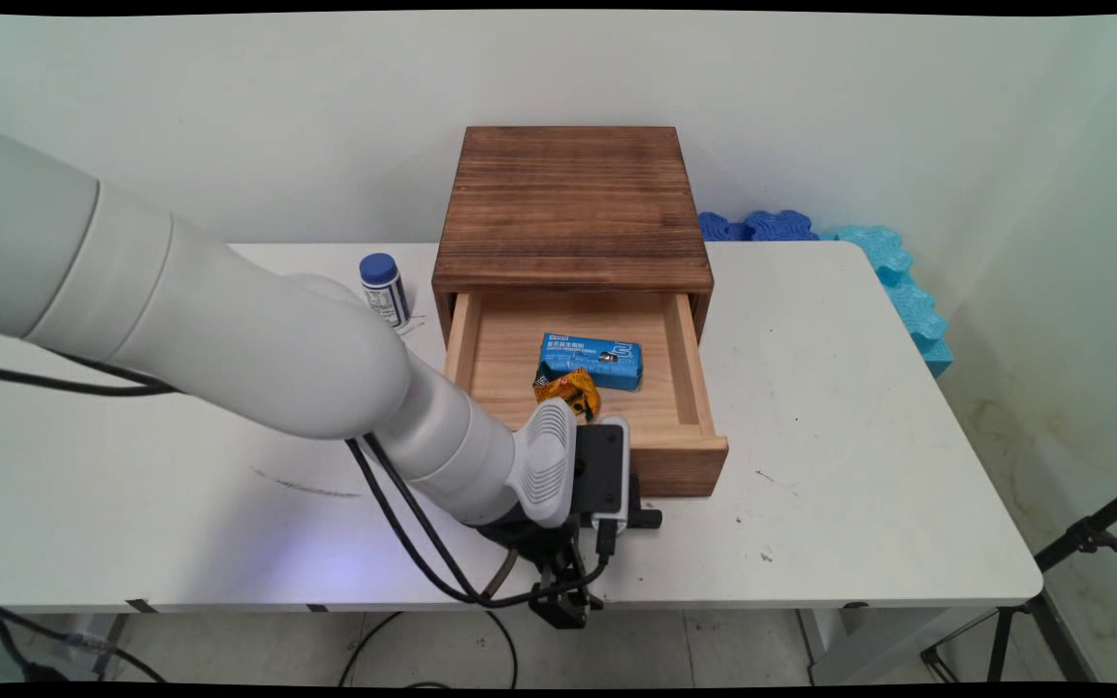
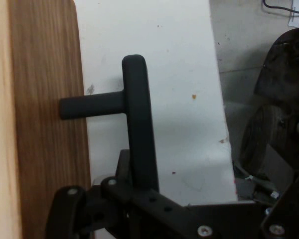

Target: Open the drawer

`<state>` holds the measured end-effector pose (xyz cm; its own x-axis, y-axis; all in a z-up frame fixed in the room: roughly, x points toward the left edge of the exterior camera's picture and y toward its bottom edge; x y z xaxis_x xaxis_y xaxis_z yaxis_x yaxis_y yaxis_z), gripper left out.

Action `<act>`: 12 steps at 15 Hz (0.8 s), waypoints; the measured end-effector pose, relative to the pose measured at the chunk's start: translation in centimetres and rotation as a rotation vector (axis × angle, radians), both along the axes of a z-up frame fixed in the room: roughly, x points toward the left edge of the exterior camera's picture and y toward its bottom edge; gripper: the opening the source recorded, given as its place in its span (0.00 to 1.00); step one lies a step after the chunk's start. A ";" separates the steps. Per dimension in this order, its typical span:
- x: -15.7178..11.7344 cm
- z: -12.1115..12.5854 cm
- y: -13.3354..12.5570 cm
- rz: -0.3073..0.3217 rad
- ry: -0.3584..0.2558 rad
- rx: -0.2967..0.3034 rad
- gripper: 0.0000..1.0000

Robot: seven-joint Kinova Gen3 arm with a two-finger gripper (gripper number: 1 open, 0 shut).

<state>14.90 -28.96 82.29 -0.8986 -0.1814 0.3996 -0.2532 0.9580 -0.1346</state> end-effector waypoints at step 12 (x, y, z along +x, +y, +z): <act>-0.2 0.7 1.9 0.006 -0.006 0.002 1.00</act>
<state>14.69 -27.09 82.98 -0.9001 -0.1875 0.3933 -0.2578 0.9569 -0.1339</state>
